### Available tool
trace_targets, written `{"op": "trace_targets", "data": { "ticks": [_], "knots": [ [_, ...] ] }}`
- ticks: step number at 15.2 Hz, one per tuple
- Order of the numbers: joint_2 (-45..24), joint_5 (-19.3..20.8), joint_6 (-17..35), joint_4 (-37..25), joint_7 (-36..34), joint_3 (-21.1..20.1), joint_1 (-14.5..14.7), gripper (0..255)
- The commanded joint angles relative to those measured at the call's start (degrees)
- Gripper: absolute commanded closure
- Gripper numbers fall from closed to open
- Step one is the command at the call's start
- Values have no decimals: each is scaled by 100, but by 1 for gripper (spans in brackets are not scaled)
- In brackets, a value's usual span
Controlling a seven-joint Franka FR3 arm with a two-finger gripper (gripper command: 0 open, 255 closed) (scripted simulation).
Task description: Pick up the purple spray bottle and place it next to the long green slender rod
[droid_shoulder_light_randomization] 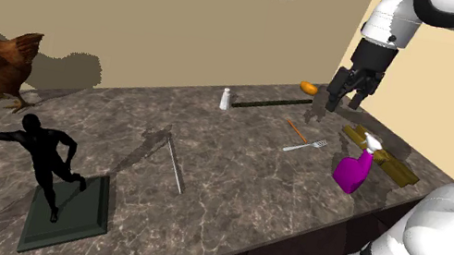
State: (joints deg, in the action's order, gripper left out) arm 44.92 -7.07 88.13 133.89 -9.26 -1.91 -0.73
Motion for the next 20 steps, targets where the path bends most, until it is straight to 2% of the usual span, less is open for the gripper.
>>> {"op": "trace_targets", "data": {
  "ticks": [1,10,20],
  "knots": [
    [0,0,0,0,0,0,0,0],
    [-701,626,625,652,771,707,-383,0],
    [-2023,1329,1487,904,1544,1479,-856,0]
  ]
}}
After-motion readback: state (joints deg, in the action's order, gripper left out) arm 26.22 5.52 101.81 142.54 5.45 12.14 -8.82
